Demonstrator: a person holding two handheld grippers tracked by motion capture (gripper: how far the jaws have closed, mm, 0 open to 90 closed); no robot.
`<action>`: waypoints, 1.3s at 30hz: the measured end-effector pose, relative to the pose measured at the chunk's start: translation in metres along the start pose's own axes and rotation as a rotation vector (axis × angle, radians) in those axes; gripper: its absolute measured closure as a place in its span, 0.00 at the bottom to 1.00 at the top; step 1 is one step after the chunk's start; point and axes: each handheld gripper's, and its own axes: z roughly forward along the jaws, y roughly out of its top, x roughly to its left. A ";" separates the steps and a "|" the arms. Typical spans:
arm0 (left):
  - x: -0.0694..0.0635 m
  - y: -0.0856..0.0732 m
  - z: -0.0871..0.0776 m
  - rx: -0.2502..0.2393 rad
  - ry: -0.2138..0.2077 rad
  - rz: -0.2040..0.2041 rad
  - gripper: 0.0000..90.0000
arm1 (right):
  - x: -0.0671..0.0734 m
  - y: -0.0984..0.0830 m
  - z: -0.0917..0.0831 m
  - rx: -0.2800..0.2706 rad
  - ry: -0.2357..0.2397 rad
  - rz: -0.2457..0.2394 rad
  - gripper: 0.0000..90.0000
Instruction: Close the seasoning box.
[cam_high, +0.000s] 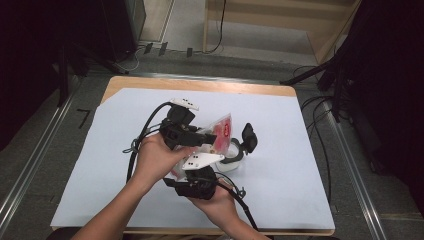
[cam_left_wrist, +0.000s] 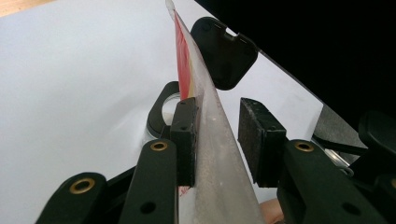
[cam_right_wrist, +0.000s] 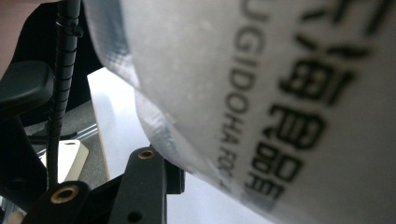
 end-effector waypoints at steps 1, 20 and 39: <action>0.000 0.000 0.000 0.000 0.000 0.000 0.76 | 0.000 0.000 0.000 0.000 0.000 0.000 0.70; -0.001 0.000 0.000 -0.005 0.004 0.005 0.76 | 0.000 0.000 0.000 0.003 0.001 0.003 0.70; -0.001 -0.001 0.000 -0.006 0.003 0.004 0.76 | 0.000 0.000 0.000 0.004 -0.001 0.003 0.70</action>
